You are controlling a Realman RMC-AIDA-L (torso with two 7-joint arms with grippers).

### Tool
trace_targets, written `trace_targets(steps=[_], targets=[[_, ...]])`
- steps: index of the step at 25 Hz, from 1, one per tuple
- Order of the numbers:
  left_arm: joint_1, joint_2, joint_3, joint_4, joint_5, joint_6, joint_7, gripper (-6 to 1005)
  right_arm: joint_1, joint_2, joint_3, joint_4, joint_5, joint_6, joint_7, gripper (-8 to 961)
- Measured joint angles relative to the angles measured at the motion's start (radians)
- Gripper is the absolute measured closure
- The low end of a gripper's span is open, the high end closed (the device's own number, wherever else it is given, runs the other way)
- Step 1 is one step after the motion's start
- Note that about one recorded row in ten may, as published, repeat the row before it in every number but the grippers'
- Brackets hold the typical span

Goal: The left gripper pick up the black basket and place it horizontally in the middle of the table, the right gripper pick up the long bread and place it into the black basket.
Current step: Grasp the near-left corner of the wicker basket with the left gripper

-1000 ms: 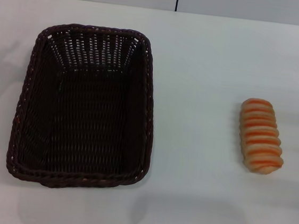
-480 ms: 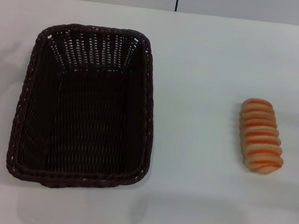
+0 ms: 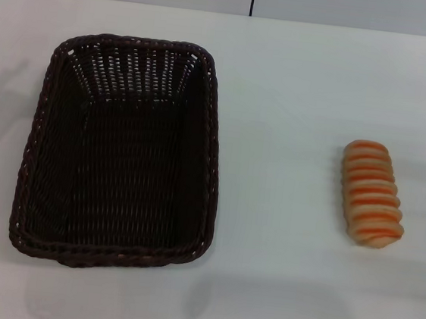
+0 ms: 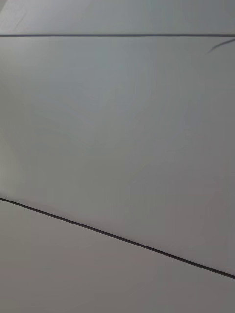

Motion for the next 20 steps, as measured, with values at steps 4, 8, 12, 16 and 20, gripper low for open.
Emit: trace_targets(steps=[4,8,12,16,20], targets=[[0.002,0.000,0.000,0.000,0.000,0.000,-0.002,546,0.000,0.000,0.000,0.000,0.000,0.000,0.000,252],[0.002,0.000,0.000,0.000,0.000,0.000,-0.002,546,0.000,-0.001,0.000,0.000,0.000,0.000,0.000,252],[0.003,0.001,0.000,0.000,0.000,0.000,-0.002,546,0.000,-0.001,0.000,0.000,0.000,0.000,0.001,252],[0.006,0.000,0.000,0.000,0.000,0.000,-0.002,546,0.002,-0.001,-0.001,0.000,0.000,0.000,0.006,252],[0.006,0.000,0.000,0.001,0.000,0.002,-0.002,547,0.005,-0.001,-0.001,0.000,0.000,0.000,0.007,252]])
